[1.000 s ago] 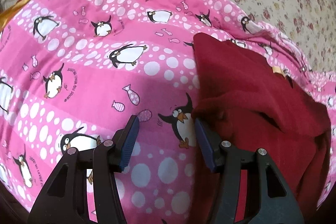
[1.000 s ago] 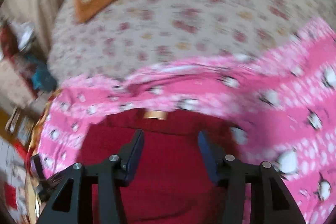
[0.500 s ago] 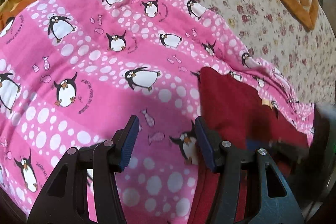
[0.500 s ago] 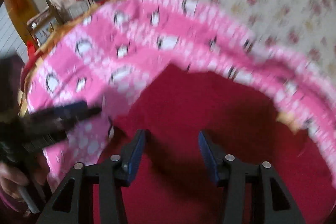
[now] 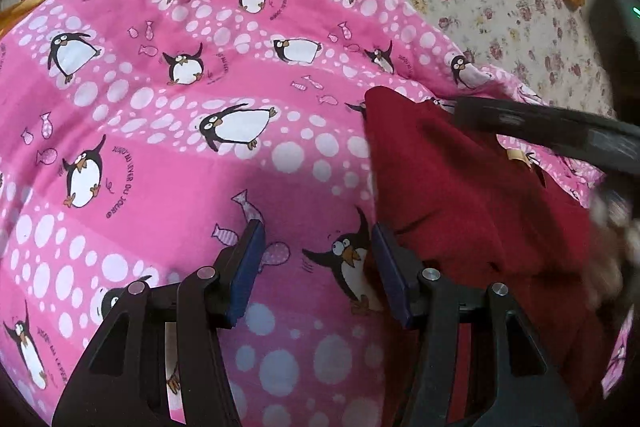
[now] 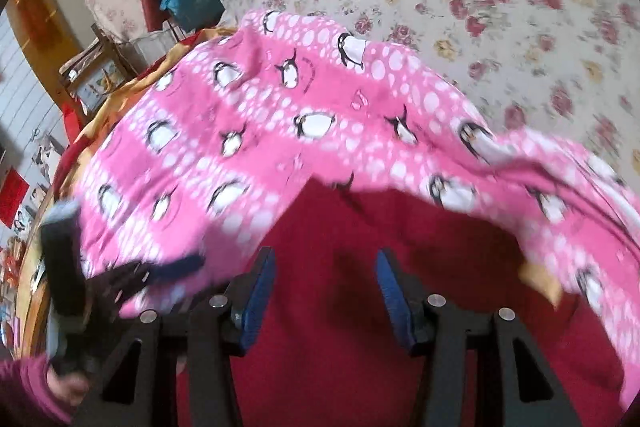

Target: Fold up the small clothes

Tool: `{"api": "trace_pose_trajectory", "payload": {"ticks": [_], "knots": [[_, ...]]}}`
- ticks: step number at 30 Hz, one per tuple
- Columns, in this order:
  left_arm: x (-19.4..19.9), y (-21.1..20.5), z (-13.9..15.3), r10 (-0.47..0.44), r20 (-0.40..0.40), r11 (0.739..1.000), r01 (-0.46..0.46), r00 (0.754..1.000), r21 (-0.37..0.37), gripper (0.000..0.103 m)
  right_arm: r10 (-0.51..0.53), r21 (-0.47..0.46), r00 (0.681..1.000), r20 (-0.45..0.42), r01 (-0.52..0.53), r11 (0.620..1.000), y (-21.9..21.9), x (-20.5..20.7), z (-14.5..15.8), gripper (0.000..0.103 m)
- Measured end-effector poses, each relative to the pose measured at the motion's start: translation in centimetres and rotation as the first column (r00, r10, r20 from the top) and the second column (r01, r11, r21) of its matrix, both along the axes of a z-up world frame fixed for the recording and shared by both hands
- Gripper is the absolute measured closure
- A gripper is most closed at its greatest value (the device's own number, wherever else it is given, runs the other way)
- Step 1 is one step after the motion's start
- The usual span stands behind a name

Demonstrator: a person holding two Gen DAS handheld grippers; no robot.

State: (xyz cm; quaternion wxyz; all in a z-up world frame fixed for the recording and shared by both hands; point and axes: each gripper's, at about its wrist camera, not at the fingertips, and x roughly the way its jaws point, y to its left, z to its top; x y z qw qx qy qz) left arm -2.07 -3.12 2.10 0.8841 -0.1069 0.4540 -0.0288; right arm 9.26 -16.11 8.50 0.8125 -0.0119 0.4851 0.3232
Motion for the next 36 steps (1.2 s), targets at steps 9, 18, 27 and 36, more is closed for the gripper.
{"api": "trace_pose_trajectory", "payload": {"ticks": [9, 18, 27, 36], "knots": [[0.3, 0.3, -0.1, -0.069, 0.018, 0.998, 0.069, 0.997, 0.001, 0.048, 0.208, -0.073, 0.977, -0.049, -0.212, 0.975, 5.1, 3.0, -4.6, 0.076], [-0.3, 1.7, 1.7, -0.010, 0.102, 1.000, 0.012, 0.995, -0.016, 0.048, 0.129, 0.025, 0.991, -0.031, -0.128, 0.991, 7.0, 4.1, -5.2, 0.093], [0.2, -2.0, 2.6, -0.135, 0.136, 0.990, 0.138, 0.982, -0.018, 0.048, 0.024, 0.034, 1.000, 0.011, -0.025, 0.999, -0.1, 0.5, -0.4, 0.089], [0.5, -2.9, 0.8, -0.109, 0.054, 0.993, 0.105, 0.993, 0.058, 0.036, -0.201, -0.206, 0.978, -0.051, 0.187, 0.961, -8.4, -5.9, -4.3, 0.060]]}}
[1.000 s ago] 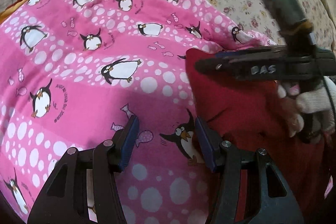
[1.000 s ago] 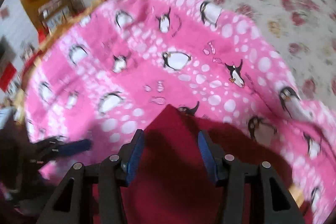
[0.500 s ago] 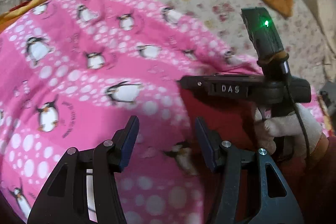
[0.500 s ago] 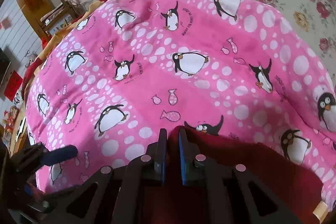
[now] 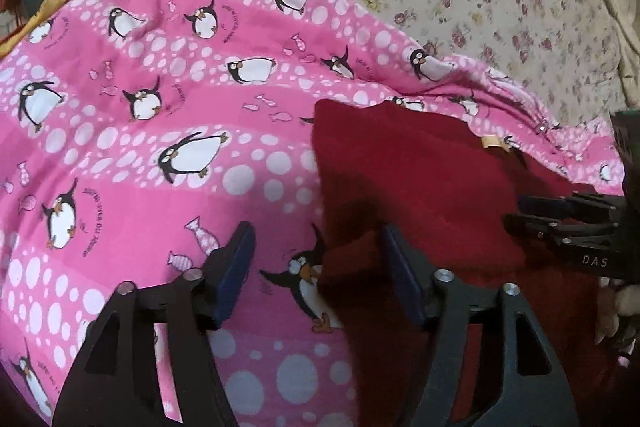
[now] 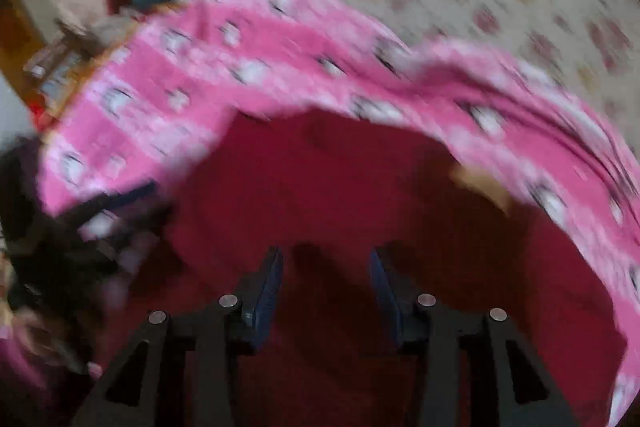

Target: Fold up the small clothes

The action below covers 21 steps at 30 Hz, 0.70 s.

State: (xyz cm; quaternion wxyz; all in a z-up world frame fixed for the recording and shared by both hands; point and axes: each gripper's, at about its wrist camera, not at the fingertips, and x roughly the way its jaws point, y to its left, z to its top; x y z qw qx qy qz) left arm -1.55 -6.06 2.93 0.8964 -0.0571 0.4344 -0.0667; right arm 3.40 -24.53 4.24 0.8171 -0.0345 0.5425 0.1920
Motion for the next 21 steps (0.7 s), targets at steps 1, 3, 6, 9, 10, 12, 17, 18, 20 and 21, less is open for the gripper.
{"api": "trace_pose_trajectory", "payload": {"ticks": [1, 3, 6, 9, 10, 12, 17, 18, 20, 21], "knots": [[-0.2, -0.2, 0.0, 0.000, 0.003, 1.000, 0.000, 1.000, 0.012, 0.036, -0.020, 0.002, 1.000, 0.007, 0.020, 1.000, -0.6, -0.2, -0.5, 0.060], [-0.5, -0.3, 0.1, 0.005, 0.007, 1.000, -0.005, 1.000, 0.027, 0.036, -0.072, 0.060, 0.997, 0.006, 0.071, 0.996, -2.2, -0.6, -0.1, 0.060], [-0.7, -0.4, 0.3, 0.007, 0.006, 0.999, -0.007, 1.000, 0.040, 0.036, -0.113, 0.068, 0.993, 0.031, 0.111, 0.992, -3.7, -1.5, 1.3, 0.060], [-1.0, -0.8, 0.5, 0.003, 0.006, 0.998, -0.003, 1.000, 0.065, 0.036, -0.145, 0.057, 0.988, 0.052, 0.142, 0.988, -5.5, -2.5, 2.3, 0.060], [-1.1, -1.0, 0.5, 0.002, 0.008, 0.997, -0.002, 1.000, 0.075, 0.036, -0.163, 0.045, 0.985, 0.057, 0.160, 0.986, -6.3, -2.6, 2.4, 0.060], [-1.2, -1.2, 0.5, -0.001, 0.011, 0.996, 0.000, 1.000, 0.090, 0.036, -0.215, 0.006, 0.975, 0.059, 0.215, 0.977, -7.9, -2.9, 2.2, 0.060], [-1.4, -1.6, 0.4, 0.007, 0.024, 0.994, -0.009, 1.000, 0.108, 0.036, -0.304, -0.029, 0.953, -0.014, 0.303, 0.952, -11.0, -2.5, -0.4, 0.060], [-1.4, -1.6, 0.4, 0.008, 0.029, 0.994, -0.011, 1.000, 0.108, 0.036, -0.311, -0.004, 0.951, -0.010, 0.310, 0.951, -11.4, -2.8, 0.1, 0.060], [-1.6, -1.5, 0.3, 0.015, 0.034, 0.995, -0.019, 0.999, 0.098, 0.036, -0.311, 0.035, 0.950, -0.004, 0.311, 0.950, -12.0, -3.8, 1.6, 0.060], [-1.6, -1.4, 0.3, 0.018, 0.031, 0.995, -0.021, 0.999, 0.093, 0.036, -0.311, 0.052, 0.950, 0.010, 0.310, 0.949, -12.5, -4.5, 2.5, 0.060]]}}
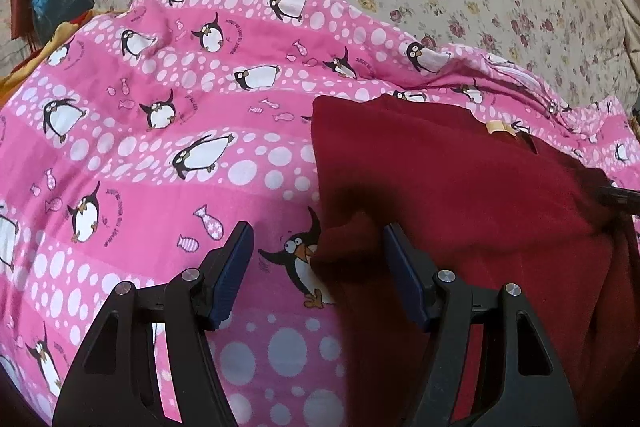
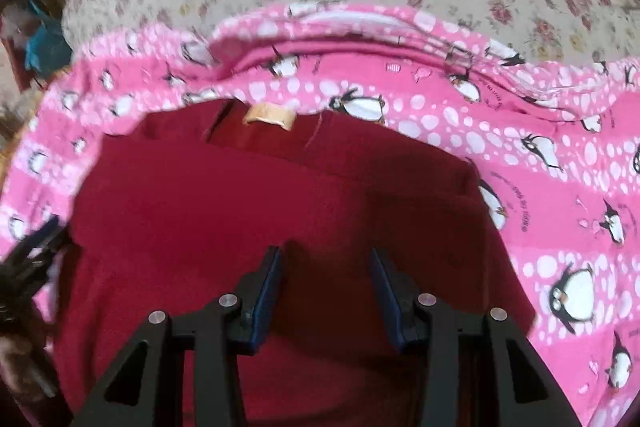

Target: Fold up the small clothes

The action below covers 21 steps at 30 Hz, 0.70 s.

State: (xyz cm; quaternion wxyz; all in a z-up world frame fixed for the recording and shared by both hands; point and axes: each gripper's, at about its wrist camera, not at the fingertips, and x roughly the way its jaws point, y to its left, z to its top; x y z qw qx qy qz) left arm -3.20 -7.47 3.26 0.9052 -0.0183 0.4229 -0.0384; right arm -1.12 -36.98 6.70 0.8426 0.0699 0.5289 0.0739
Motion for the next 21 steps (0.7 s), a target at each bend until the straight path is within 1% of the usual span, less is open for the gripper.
{"api": "trace_pose_trajectory", "payload": {"ticks": [3, 6, 8, 11, 12, 15, 18, 21], "knots": [[-0.5, 0.0, 0.6, 0.008, -0.008, 1.000, -0.008, 1.000, -0.015, 0.036, -0.019, -0.023, 0.998, 0.052, 0.020, 1.000, -2.1, -3.1, 3.0, 0.060], [-1.3, -0.7, 1.6, 0.001, -0.002, 1.000, -0.001, 1.000, -0.012, 0.036, -0.050, -0.025, 0.997, 0.065, 0.051, 0.998, -4.1, -5.9, 4.5, 0.059], [-2.0, -1.5, 2.4, -0.026, 0.002, 1.000, 0.026, 1.000, -0.014, 0.036, -0.070, -0.006, 0.996, 0.064, 0.070, 0.998, -5.6, -8.1, 4.9, 0.059], [-3.5, -2.8, 3.4, -0.068, 0.007, 0.997, 0.068, 0.998, -0.025, 0.036, -0.077, 0.067, 0.996, 0.051, 0.073, 0.995, -6.7, -10.7, 4.8, 0.059], [-3.9, -3.1, 3.6, -0.082, 0.004, 0.996, 0.082, 0.997, -0.031, 0.036, -0.070, 0.092, 0.997, 0.043, 0.066, 0.994, -6.6, -11.6, 4.6, 0.058], [-5.4, -4.1, 3.9, -0.131, -0.010, 0.991, 0.130, 0.991, -0.039, 0.036, -0.030, 0.128, 0.999, 0.040, 0.025, 0.991, -5.4, -13.5, 4.5, 0.059], [-6.8, -4.7, 4.4, -0.160, -0.015, 0.987, 0.160, 0.987, -0.036, 0.036, 0.044, 0.163, 0.998, 0.039, -0.050, 0.985, -3.1, -15.1, 4.8, 0.058], [-7.9, -4.7, 4.7, -0.171, -0.019, 0.985, 0.171, 0.985, -0.038, 0.036, 0.126, 0.198, 0.992, 0.026, -0.128, 0.972, -0.9, -16.6, 4.6, 0.058]]}}
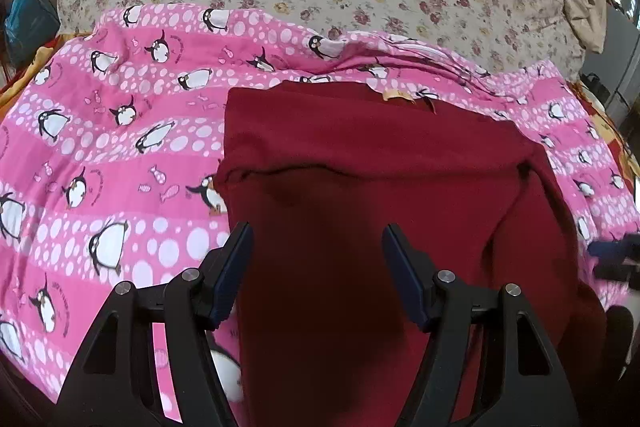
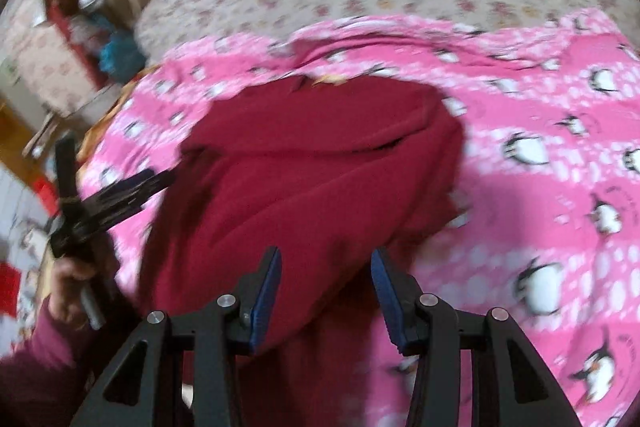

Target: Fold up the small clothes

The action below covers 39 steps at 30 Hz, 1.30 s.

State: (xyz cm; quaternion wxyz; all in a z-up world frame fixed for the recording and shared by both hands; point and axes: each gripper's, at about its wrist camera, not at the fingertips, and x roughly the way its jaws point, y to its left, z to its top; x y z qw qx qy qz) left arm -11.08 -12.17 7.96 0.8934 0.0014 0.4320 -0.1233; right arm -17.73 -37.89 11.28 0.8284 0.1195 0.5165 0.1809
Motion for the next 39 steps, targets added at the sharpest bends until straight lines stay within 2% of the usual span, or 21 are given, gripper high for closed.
{"api": "trace_pose_trajectory", "payload": {"ticks": [4, 9, 11, 15, 21, 26, 28, 31, 39], "knots": [[-1.4, 0.2, 0.4, -0.020, -0.004, 1.000, 0.020, 1.000, -0.009, 0.036, 0.088, 0.016, 0.995, -0.052, -0.087, 0.996, 2.4, -2.2, -1.2, 0.058], [-2.7, 0.2, 0.9, -0.043, -0.008, 0.999, 0.043, 0.999, -0.017, 0.036, 0.196, 0.103, 0.973, -0.123, -0.183, 0.978, 4.9, -4.5, -3.4, 0.058], [-3.2, 0.2, 1.0, -0.058, -0.015, 0.998, 0.058, 0.998, -0.025, 0.036, 0.217, 0.094, 0.963, -0.158, -0.204, 0.974, 6.1, -4.8, -4.7, 0.058], [-3.9, 0.8, 1.5, -0.065, -0.017, 0.998, 0.064, 0.998, -0.027, 0.036, 0.223, 0.114, 0.960, -0.170, -0.206, 0.972, 7.5, -3.8, -6.1, 0.058], [-4.8, 3.6, 2.8, -0.006, 0.020, 0.996, 0.008, 1.000, -0.084, 0.036, 0.181, 0.223, 0.980, -0.080, -0.159, 0.962, 9.0, 0.7, -4.2, 0.058], [-5.4, 5.0, 3.1, -0.025, 0.022, 0.993, 0.028, 0.999, -0.117, 0.036, 0.117, 0.271, 0.991, -0.062, -0.096, 0.958, 10.6, 5.4, -4.4, 0.058], [-5.5, 5.1, 2.9, -0.049, 0.008, 0.991, 0.049, 0.999, -0.127, 0.036, 0.109, 0.304, 0.991, -0.081, -0.080, 0.949, 11.0, 7.0, -4.9, 0.058], [-5.3, 5.0, 2.2, -0.069, -0.018, 0.987, 0.066, 0.997, -0.147, 0.036, 0.092, 0.299, 0.989, -0.115, -0.054, 0.953, 11.8, 9.1, -6.4, 0.058], [-5.3, 4.3, -0.5, -0.104, -0.170, 0.971, 0.062, 0.980, -0.233, 0.036, 0.104, 0.261, 0.992, -0.068, -0.083, 0.962, 10.4, 7.5, -4.7, 0.058]]}}
